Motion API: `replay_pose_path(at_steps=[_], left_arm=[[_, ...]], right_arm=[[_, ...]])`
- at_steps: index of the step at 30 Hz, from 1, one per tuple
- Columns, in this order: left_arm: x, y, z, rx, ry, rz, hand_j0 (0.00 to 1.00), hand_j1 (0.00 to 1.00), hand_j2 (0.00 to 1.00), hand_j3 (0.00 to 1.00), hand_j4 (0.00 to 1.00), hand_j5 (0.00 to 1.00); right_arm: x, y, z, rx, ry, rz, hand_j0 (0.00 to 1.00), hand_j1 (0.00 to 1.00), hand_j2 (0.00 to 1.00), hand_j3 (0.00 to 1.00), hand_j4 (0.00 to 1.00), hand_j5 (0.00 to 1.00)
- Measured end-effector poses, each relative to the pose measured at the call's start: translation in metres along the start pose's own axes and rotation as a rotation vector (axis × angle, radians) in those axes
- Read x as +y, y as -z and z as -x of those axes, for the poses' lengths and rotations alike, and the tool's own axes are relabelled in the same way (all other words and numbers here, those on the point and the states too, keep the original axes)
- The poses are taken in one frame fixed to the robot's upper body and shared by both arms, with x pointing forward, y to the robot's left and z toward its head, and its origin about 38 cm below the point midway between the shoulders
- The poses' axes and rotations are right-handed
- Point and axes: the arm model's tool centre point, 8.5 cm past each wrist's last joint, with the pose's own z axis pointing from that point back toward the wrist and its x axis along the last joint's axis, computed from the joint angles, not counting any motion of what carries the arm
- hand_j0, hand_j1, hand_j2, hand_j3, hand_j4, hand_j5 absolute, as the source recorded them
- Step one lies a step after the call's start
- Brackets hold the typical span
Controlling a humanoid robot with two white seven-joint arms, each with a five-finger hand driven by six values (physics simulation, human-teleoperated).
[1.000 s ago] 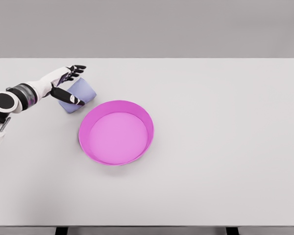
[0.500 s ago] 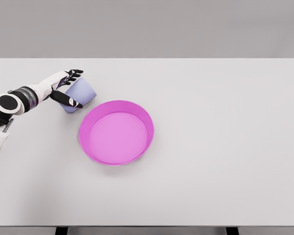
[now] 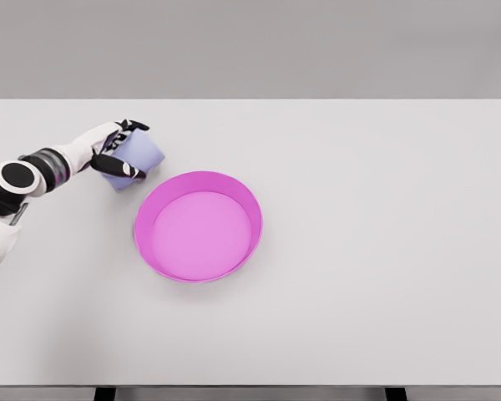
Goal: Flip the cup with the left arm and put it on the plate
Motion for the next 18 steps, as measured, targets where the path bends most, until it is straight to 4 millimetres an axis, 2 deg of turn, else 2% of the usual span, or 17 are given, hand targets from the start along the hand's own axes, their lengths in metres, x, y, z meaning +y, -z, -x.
replay_pose_path(at_steps=[8, 11, 17, 18], left_arm=[[0.012, -0.015, -0.035, -0.364, 0.098, -0.097, 0.61, 0.61, 0.61, 0.61, 0.61, 0.61], [0.003, -0.026, -0.035, -0.496, 0.082, -0.153, 0.61, 0.61, 0.61, 0.61, 0.61, 0.61], [-0.028, -0.062, -0.03, -0.794, -0.048, -0.213, 0.62, 0.62, 0.62, 0.62, 0.62, 0.62], [-0.038, -0.067, -0.022, -0.815, -0.092, -0.208, 0.62, 0.62, 0.62, 0.62, 0.62, 0.62]], right_arm=[[0.0, 0.0, 0.0, 0.0, 0.0, 0.0, 1.0, 1.0, 1.0, 1.0, 1.0, 1.0], [0.0, 0.0, 0.0, 0.0, 0.0, 0.0, 1.0, 1.0, 1.0, 1.0, 1.0, 1.0], [0.0, 0.0, 0.0, 0.0, 0.0, 0.0, 1.0, 1.0, 1.0, 1.0, 1.0, 1.0], [0.0, 0.0, 0.0, 0.0, 0.0, 0.0, 1.0, 1.0, 1.0, 1.0, 1.0, 1.0]])
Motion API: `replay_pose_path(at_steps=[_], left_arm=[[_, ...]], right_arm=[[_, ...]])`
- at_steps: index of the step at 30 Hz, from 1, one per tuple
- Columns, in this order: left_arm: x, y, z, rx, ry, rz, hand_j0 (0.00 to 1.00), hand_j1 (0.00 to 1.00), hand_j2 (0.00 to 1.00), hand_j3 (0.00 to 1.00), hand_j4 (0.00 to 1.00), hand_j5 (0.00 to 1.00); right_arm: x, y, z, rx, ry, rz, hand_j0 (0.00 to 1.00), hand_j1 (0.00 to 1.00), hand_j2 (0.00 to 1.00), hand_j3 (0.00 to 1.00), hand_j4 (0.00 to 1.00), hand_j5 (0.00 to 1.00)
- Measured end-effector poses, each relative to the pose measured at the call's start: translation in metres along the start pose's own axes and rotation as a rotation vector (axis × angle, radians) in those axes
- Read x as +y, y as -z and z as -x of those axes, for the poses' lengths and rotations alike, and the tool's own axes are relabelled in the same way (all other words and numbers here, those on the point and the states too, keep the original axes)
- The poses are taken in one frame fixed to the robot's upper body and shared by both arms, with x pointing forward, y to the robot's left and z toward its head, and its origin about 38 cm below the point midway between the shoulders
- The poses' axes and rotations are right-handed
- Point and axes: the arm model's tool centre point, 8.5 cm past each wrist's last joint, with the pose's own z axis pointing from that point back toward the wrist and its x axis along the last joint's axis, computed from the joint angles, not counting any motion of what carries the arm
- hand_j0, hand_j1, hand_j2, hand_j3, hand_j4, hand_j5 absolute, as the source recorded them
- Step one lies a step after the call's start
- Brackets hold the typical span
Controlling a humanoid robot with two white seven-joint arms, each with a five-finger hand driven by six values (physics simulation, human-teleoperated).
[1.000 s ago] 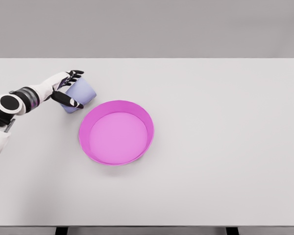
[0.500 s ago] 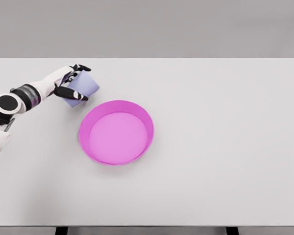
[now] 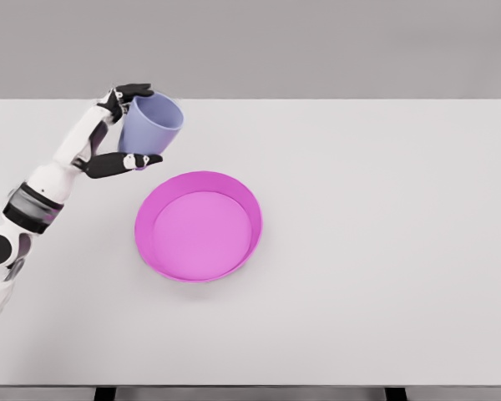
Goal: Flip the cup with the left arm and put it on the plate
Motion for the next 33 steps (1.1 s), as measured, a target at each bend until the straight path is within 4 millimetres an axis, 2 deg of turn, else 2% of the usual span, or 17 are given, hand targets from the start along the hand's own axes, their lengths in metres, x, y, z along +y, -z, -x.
replay_pose_path(at_steps=[3, 5, 8, 11, 17, 23, 25, 29, 33], left_arm=[[-0.019, -0.021, -0.002, -0.038, -0.094, -0.04, 0.58, 0.58, 0.58, 0.58, 0.58, 0.58], [-0.031, -0.026, -0.014, -0.078, -0.138, -0.056, 0.58, 0.58, 0.58, 0.58, 0.58, 0.58], [-0.046, -0.019, -0.033, -0.152, -0.189, -0.069, 0.56, 0.56, 0.56, 0.56, 0.56, 0.56], [-0.068, -0.008, -0.041, -0.2, -0.262, -0.103, 0.56, 0.56, 0.56, 0.56, 0.56, 0.56], [-0.113, -0.026, -0.025, -0.145, -0.401, -0.19, 0.56, 0.56, 0.56, 0.56, 0.56, 0.56], [-0.133, -0.028, 0.003, -0.064, -0.432, -0.226, 0.56, 0.56, 0.56, 0.56, 0.56, 0.56], [-0.135, -0.029, 0.009, -0.048, -0.435, -0.245, 0.56, 0.56, 0.56, 0.56, 0.56, 0.56], [-0.117, -0.034, 0.016, -0.046, -0.431, -0.356, 0.56, 0.56, 0.56, 0.56, 0.56, 0.56], [-0.128, -0.046, 0.021, -0.016, -0.451, -0.383, 0.56, 0.56, 0.56, 0.56, 0.56, 0.56]], right_arm=[[0.0, 0.0, 0.0, 0.0, 0.0, 0.0, 1.0, 1.0, 1.0, 1.0, 1.0, 1.0], [0.0, 0.0, 0.0, 0.0, 0.0, 0.0, 1.0, 1.0, 1.0, 1.0, 1.0, 1.0], [0.0, 0.0, 0.0, 0.0, 0.0, 0.0, 1.0, 1.0, 1.0, 1.0, 1.0, 1.0], [0.0, 0.0, 0.0, 0.0, 0.0, 0.0, 1.0, 1.0, 1.0, 1.0, 1.0, 1.0], [0.0, 0.0, 0.0, 0.0, 0.0, 0.0, 1.0, 1.0, 1.0, 1.0, 1.0, 1.0], [0.0, 0.0, 0.0, 0.0, 0.0, 0.0, 1.0, 1.0, 1.0, 1.0, 1.0, 1.0], [0.0, 0.0, 0.0, 0.0, 0.0, 0.0, 1.0, 1.0, 1.0, 1.0, 1.0, 1.0], [0.0, 0.0, 0.0, 0.0, 0.0, 0.0, 1.0, 1.0, 1.0, 1.0, 1.0, 1.0], [0.0, 0.0, 0.0, 0.0, 0.0, 0.0, 1.0, 1.0, 1.0, 1.0, 1.0, 1.0]])
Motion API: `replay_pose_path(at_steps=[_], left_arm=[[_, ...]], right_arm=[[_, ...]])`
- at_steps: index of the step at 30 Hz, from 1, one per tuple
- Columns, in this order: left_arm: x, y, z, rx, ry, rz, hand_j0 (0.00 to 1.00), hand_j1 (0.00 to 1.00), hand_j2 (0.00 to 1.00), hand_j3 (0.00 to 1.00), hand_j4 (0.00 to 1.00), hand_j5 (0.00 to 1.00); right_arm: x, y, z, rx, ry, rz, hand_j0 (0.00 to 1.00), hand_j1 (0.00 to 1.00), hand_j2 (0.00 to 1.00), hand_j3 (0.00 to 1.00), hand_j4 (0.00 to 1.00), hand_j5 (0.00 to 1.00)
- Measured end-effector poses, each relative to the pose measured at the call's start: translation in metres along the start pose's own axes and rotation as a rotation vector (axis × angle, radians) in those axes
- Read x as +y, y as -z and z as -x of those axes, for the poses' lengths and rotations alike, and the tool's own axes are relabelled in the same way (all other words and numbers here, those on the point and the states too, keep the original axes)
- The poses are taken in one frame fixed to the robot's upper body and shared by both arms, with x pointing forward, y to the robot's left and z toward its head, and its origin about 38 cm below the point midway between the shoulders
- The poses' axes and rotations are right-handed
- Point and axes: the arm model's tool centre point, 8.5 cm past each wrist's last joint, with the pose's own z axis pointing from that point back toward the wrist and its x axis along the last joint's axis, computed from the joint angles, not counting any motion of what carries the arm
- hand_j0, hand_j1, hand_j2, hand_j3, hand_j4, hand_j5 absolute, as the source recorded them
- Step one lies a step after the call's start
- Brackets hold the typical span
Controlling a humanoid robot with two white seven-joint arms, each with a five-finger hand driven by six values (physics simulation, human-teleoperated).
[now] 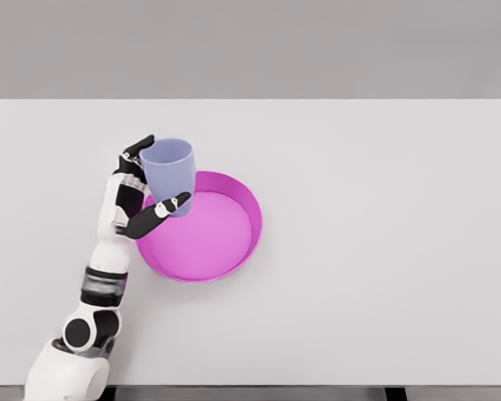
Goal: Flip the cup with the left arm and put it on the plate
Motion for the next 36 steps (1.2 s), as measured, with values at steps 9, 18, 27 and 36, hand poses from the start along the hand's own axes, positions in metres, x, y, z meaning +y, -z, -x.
replay_pose_path(at_steps=[9, 18, 27, 36], left_arm=[[-0.03, -0.001, 0.006, 0.017, 0.037, 0.103, 0.56, 0.56, 0.56, 0.56, 0.56, 0.56], [-0.026, 0.011, -0.01, -0.048, 0.022, 0.068, 0.55, 0.55, 0.55, 0.55, 0.55, 0.55], [-0.032, 0.036, -0.039, -0.187, -0.068, -0.044, 0.61, 0.61, 0.61, 0.61, 0.61, 0.61], [-0.036, 0.047, -0.048, -0.228, -0.07, -0.059, 0.66, 0.66, 0.66, 0.66, 0.66, 0.66]], right_arm=[[0.0, 0.0, 0.0, 0.0, 0.0, 0.0, 1.0, 1.0, 1.0, 1.0, 1.0, 1.0], [0.0, 0.0, 0.0, 0.0, 0.0, 0.0, 1.0, 1.0, 1.0, 1.0, 1.0, 1.0], [0.0, 0.0, 0.0, 0.0, 0.0, 0.0, 1.0, 1.0, 1.0, 1.0, 1.0, 1.0], [0.0, 0.0, 0.0, 0.0, 0.0, 0.0, 1.0, 1.0, 1.0, 1.0, 1.0, 1.0]])
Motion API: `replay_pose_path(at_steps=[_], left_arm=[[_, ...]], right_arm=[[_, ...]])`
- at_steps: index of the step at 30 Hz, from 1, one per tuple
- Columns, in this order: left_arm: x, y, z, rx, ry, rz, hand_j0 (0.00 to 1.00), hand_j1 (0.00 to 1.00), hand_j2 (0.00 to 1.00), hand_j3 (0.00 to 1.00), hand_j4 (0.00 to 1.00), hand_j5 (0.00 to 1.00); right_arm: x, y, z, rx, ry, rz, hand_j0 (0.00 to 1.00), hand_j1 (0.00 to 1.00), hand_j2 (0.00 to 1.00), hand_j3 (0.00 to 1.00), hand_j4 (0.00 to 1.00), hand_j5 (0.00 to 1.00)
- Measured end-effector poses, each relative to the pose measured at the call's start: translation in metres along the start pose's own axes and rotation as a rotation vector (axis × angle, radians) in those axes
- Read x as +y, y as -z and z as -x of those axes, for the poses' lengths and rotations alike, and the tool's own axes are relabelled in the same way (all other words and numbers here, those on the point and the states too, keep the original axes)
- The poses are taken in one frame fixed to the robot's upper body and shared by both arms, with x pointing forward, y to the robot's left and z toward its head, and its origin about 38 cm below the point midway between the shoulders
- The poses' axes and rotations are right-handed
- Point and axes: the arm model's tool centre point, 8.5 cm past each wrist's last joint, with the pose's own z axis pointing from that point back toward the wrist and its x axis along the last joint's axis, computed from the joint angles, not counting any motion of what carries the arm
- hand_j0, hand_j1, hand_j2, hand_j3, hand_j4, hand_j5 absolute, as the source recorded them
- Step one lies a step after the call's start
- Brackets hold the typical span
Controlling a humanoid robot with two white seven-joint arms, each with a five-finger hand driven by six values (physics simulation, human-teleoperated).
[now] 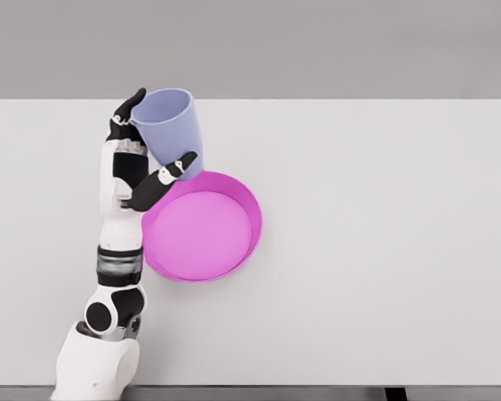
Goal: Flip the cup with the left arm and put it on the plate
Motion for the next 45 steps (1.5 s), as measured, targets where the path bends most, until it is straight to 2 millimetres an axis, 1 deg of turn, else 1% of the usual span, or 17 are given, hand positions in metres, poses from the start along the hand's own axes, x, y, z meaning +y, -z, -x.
replay_pose_path(at_steps=[1, 2, 7, 11, 15, 17, 20, 24, 37, 42, 45], left_arm=[[-0.002, 0.007, -0.002, -0.015, 0.018, 0.018, 0.66, 0.66, 0.66, 0.66, 0.66, 0.66], [-0.003, 0.006, -0.002, -0.014, 0.034, 0.03, 0.68, 0.68, 0.68, 0.68, 0.68, 0.68], [-0.006, 0.002, 0.002, 0.002, 0.1, 0.072, 0.68, 0.68, 0.68, 0.68, 0.68, 0.68], [-0.007, 0.002, 0.002, 0.003, 0.117, 0.079, 0.68, 0.68, 0.68, 0.68, 0.68, 0.68], [-0.004, 0.001, 0.001, 0.003, 0.125, 0.069, 0.71, 0.71, 0.71, 0.71, 0.71, 0.71], [-0.003, -0.002, 0.002, 0.009, 0.126, 0.065, 0.73, 0.73, 0.73, 0.73, 0.73, 0.73], [-0.002, -0.006, 0.004, 0.021, 0.126, 0.063, 0.73, 0.73, 0.73, 0.73, 0.73, 0.73], [-0.003, -0.009, 0.006, 0.032, 0.126, 0.068, 0.77, 0.77, 0.77, 0.77, 0.77, 0.77], [-0.003, -0.03, 0.016, 0.092, 0.124, 0.061, 0.78, 0.78, 0.78, 0.78, 0.78, 0.78], [-0.002, -0.041, 0.021, 0.121, 0.123, 0.054, 0.82, 0.82, 0.82, 0.82, 0.82, 0.82], [0.0, -0.046, 0.024, 0.138, 0.123, 0.049, 0.82, 0.82, 0.82, 0.82, 0.82, 0.82]], right_arm=[[0.0, 0.0, 0.0, 0.0, 0.0, 0.0, 1.0, 1.0, 1.0, 1.0, 1.0, 1.0], [0.0, 0.0, 0.0, 0.0, 0.0, 0.0, 1.0, 1.0, 1.0, 1.0, 1.0, 1.0], [0.0, 0.0, 0.0, 0.0, 0.0, 0.0, 1.0, 1.0, 1.0, 1.0, 1.0, 1.0], [0.0, 0.0, 0.0, 0.0, 0.0, 0.0, 1.0, 1.0, 1.0, 1.0, 1.0, 1.0], [0.0, 0.0, 0.0, 0.0, 0.0, 0.0, 1.0, 1.0, 1.0, 1.0, 1.0, 1.0], [0.0, 0.0, 0.0, 0.0, 0.0, 0.0, 1.0, 1.0, 1.0, 1.0, 1.0, 1.0], [0.0, 0.0, 0.0, 0.0, 0.0, 0.0, 1.0, 1.0, 1.0, 1.0, 1.0, 1.0], [0.0, 0.0, 0.0, 0.0, 0.0, 0.0, 1.0, 1.0, 1.0, 1.0, 1.0, 1.0], [0.0, 0.0, 0.0, 0.0, 0.0, 0.0, 1.0, 1.0, 1.0, 1.0, 1.0, 1.0], [0.0, 0.0, 0.0, 0.0, 0.0, 0.0, 1.0, 1.0, 1.0, 1.0, 1.0, 1.0], [0.0, 0.0, 0.0, 0.0, 0.0, 0.0, 1.0, 1.0, 1.0, 1.0, 1.0, 1.0]])
